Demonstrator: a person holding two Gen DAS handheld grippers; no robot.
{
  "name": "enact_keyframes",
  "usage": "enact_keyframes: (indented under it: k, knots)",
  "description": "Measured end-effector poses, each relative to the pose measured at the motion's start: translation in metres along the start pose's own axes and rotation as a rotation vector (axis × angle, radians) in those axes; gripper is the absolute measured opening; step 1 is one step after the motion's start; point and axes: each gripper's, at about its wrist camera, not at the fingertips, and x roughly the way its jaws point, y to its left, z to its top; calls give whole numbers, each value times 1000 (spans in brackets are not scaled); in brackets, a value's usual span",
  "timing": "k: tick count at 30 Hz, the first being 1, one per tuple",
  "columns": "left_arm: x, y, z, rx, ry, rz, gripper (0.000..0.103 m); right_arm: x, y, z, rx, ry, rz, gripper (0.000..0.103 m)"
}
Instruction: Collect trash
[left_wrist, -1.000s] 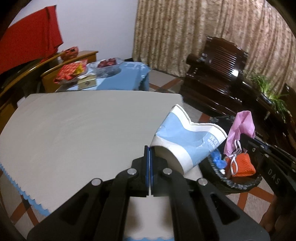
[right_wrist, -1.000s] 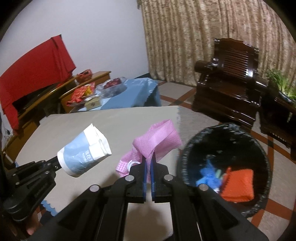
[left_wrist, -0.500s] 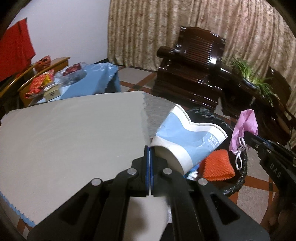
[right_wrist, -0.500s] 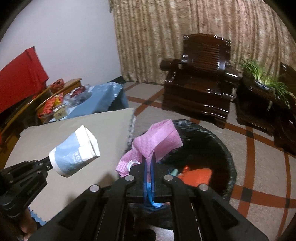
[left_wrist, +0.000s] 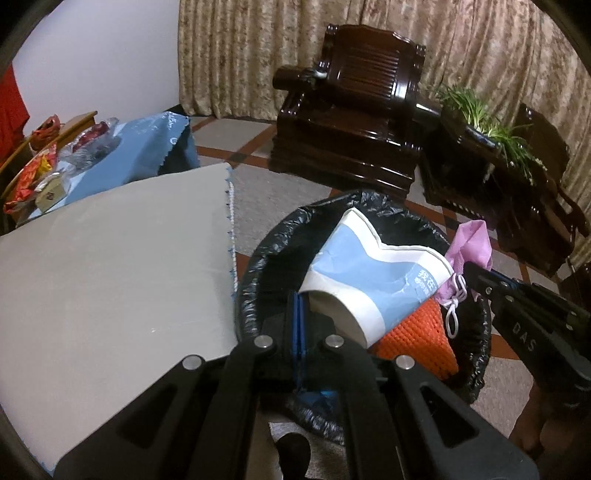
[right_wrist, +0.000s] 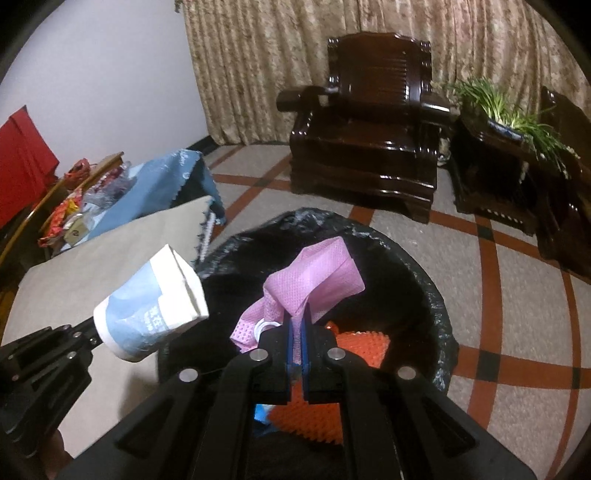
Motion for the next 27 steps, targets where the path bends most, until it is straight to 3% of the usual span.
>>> enact_keyframes:
  k: [5,9,13,15,16,19,27]
  knots:
    - [21,-4,-3,12,21,-18,5,22,-10,-4,-5,54,-5,20]
    - [33,-7,-9,13,37,-23,21,28,-16,-13,-4,81,-20,21]
    - [31,-4,-15,10,45,-25,25,27,-23,-20,2,102,-31,30]
    - [24,0,-17,4,33,-18,41,23,-23,-23,4,100,-38,38]
    - [18,3,-18,-1,24,-14,44,22,-23,-22,3,101,-38,40]
    - [8,6,-20,-5,16,-13,47,14,-22,-23,4,94,-34,40]
    - [-30,16,-22,-6,-34,-3,65,-21,-7,-20,6,45,-34,43]
